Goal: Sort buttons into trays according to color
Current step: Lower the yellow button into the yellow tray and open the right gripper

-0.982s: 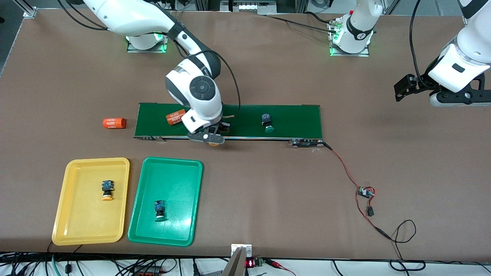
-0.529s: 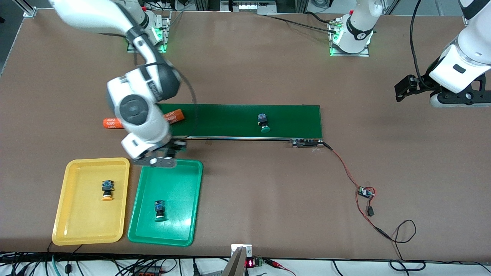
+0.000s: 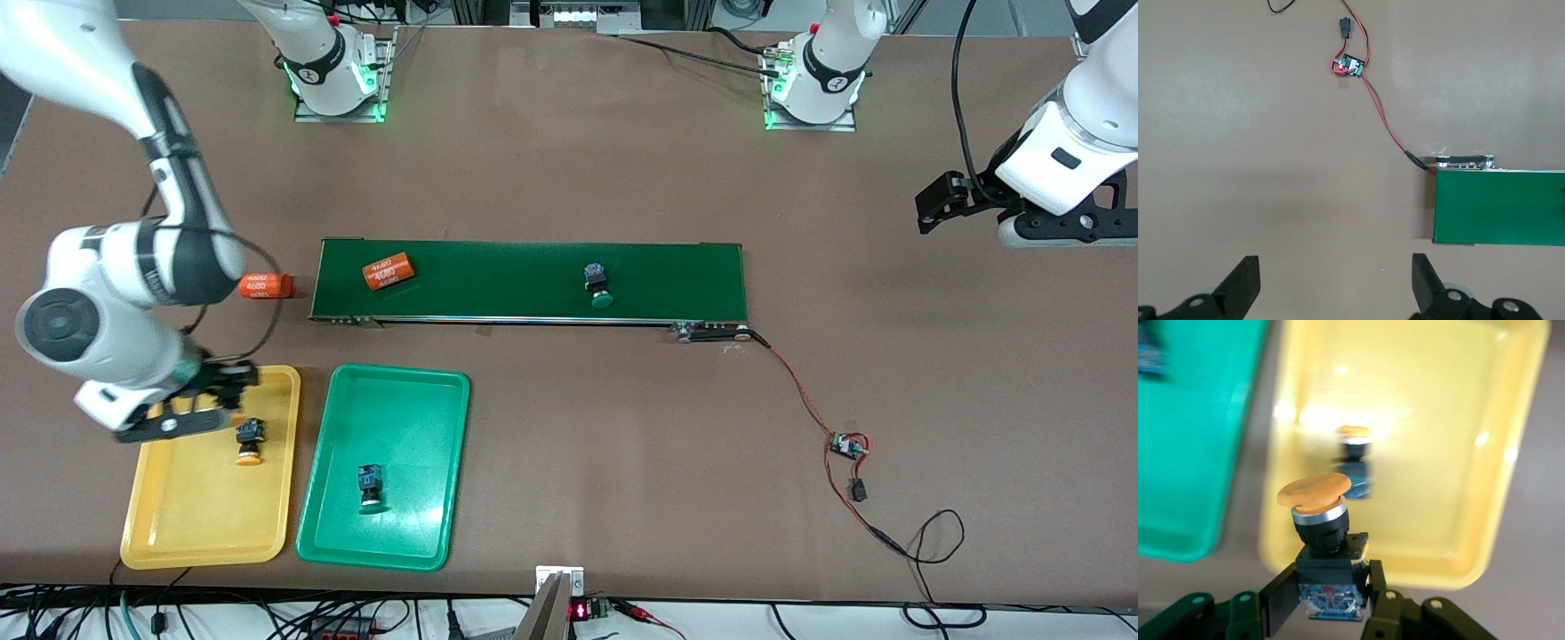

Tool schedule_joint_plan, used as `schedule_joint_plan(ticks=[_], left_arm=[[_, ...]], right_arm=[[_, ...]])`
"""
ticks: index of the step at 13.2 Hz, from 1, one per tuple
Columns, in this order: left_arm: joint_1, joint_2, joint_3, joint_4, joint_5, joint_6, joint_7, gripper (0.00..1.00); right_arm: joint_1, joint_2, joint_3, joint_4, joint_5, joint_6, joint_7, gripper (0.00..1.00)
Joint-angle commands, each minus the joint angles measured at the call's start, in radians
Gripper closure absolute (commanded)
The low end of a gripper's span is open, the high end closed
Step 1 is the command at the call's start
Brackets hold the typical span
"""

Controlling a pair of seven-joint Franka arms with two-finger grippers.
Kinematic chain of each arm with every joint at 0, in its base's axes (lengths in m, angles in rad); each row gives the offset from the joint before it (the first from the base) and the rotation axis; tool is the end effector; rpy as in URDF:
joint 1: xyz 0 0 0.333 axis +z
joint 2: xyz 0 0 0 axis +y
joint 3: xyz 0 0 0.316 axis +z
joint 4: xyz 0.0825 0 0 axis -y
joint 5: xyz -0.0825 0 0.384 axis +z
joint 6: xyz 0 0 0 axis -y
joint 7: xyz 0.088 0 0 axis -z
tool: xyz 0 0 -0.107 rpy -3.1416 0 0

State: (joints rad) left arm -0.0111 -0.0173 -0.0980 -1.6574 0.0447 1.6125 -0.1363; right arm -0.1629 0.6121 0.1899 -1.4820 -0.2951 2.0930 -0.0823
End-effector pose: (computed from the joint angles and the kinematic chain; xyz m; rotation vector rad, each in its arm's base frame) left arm 0.5480 -0.0558 0.5968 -3.0918 -0.0383 0.0337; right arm 0.7119 -0.0181 0.3231 2.9751 0.3302 0.0130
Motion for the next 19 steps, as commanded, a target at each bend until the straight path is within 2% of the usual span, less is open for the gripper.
schedule_joint_plan(ticks=[1,2,8,10,11,12,13,14,15,16,19], left_arm=[[0.005,0.027,-0.002,0.050,-0.013,-0.031,0.021,0.00],[0.005,0.027,0.000,0.050,-0.013,-0.034,0.021,0.00],[0.005,0.027,-0.002,0.051,-0.016,-0.034,0.020,0.00],[0.005,0.027,-0.006,0.051,-0.014,-0.034,0.021,0.00],[0.003,0.027,-0.006,0.053,-0.013,-0.034,0.021,0.00],[0.003,0.027,-0.008,0.054,-0.013,-0.036,0.020,0.00],[0.002,0.025,-0.008,0.054,-0.014,-0.037,0.020,0.00],[0.003,0.025,-0.008,0.054,-0.014,-0.037,0.020,0.00],[0.005,0.025,-0.005,0.054,-0.014,-0.037,0.020,0.00],[0.006,0.025,0.000,0.054,-0.014,-0.037,0.021,0.00],[0.010,0.025,0.004,0.054,-0.016,-0.037,0.021,0.00]], right_arm=[[-0.044,0.058,0.002,0.002,-0.039,0.080,-0.068,0.79],[-0.059,0.079,0.002,0.002,-0.062,0.119,-0.068,0.79],[-0.070,0.187,-0.056,0.002,-0.075,0.372,-0.096,0.78],[-0.063,0.195,-0.056,0.000,-0.072,0.384,-0.091,0.75],[-0.061,0.198,-0.056,0.000,-0.072,0.386,-0.089,0.63],[-0.063,0.202,-0.056,0.000,-0.072,0.386,-0.083,0.35],[-0.063,0.204,-0.056,0.000,-0.072,0.386,-0.085,0.29],[-0.063,0.204,-0.056,0.000,-0.072,0.387,-0.082,0.14],[-0.064,0.202,-0.056,0.000,-0.072,0.386,-0.083,0.11],[-0.064,0.199,-0.056,0.000,-0.069,0.386,-0.085,0.05],[-0.058,0.154,-0.050,-0.035,-0.058,0.342,-0.080,0.04]])
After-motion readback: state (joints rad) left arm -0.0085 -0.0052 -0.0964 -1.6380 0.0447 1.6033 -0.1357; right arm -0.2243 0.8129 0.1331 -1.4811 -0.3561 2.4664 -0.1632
